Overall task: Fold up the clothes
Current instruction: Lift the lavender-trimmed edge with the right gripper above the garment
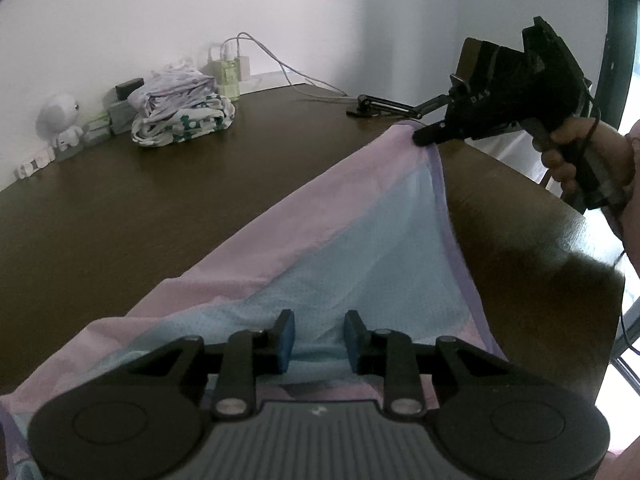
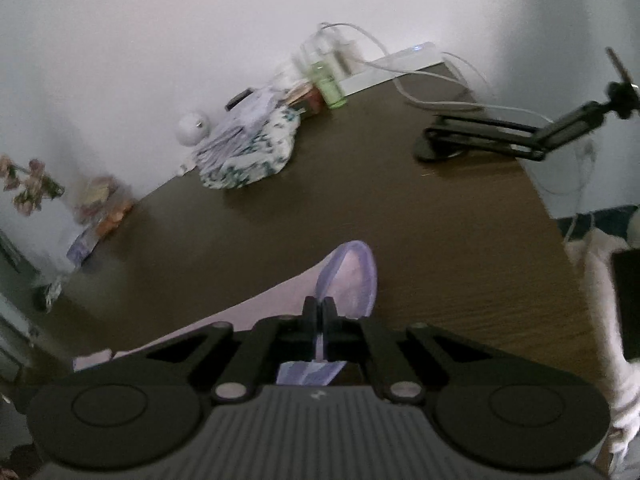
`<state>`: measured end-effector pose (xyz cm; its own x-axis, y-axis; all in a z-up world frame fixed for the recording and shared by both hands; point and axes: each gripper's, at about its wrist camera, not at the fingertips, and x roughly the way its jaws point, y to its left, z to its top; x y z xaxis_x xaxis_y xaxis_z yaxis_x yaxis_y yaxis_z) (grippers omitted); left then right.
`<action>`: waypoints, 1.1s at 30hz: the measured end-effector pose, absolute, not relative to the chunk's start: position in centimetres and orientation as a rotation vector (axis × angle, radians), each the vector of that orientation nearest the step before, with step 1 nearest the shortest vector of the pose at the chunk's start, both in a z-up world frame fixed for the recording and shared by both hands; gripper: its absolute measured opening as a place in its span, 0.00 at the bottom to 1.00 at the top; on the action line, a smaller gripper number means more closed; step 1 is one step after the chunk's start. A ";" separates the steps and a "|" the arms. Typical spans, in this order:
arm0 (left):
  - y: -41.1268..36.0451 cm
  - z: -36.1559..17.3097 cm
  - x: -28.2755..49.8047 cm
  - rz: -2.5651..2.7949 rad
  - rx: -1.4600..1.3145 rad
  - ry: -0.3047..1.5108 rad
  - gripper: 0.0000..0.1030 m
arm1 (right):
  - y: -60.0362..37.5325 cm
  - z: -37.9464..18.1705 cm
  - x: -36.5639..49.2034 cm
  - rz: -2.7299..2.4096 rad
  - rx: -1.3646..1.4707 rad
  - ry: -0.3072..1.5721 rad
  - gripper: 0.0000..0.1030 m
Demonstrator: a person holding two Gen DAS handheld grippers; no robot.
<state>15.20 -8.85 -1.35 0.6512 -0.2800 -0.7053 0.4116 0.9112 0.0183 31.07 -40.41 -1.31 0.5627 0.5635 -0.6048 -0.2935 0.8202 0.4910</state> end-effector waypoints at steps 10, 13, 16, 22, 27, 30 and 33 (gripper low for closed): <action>-8.7 -1.4 15.1 -0.397 0.182 0.760 0.25 | -39.5 -2.4 30.8 0.485 0.333 0.828 0.37; -8.7 -1.5 15.1 -0.398 0.182 0.758 0.26 | -39.3 -1.5 30.9 0.450 0.312 0.770 0.36; -8.6 -1.5 15.1 -0.399 0.182 0.756 0.26 | -38.6 -1.4 31.8 0.437 0.286 0.770 0.31; -8.5 -1.6 15.2 -0.400 0.178 0.753 0.27 | -38.0 -3.1 34.4 0.375 0.276 0.797 0.04; -8.4 -1.6 15.3 -0.406 0.167 0.753 0.35 | -38.7 -2.7 33.7 0.395 0.315 0.767 0.11; -6.5 -0.3 15.2 -0.416 0.072 0.742 0.44 | -39.0 -0.8 31.3 0.372 0.294 0.693 0.45; -3.3 1.4 14.6 -0.349 0.009 0.703 0.49 | -38.0 1.3 27.8 0.430 0.235 0.631 0.46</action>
<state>14.59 -3.26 1.41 0.7076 -0.3114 -0.6343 0.3174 0.9421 -0.1084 27.77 -38.03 1.27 0.7238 0.4558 -0.5181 -0.3151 0.8863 0.3395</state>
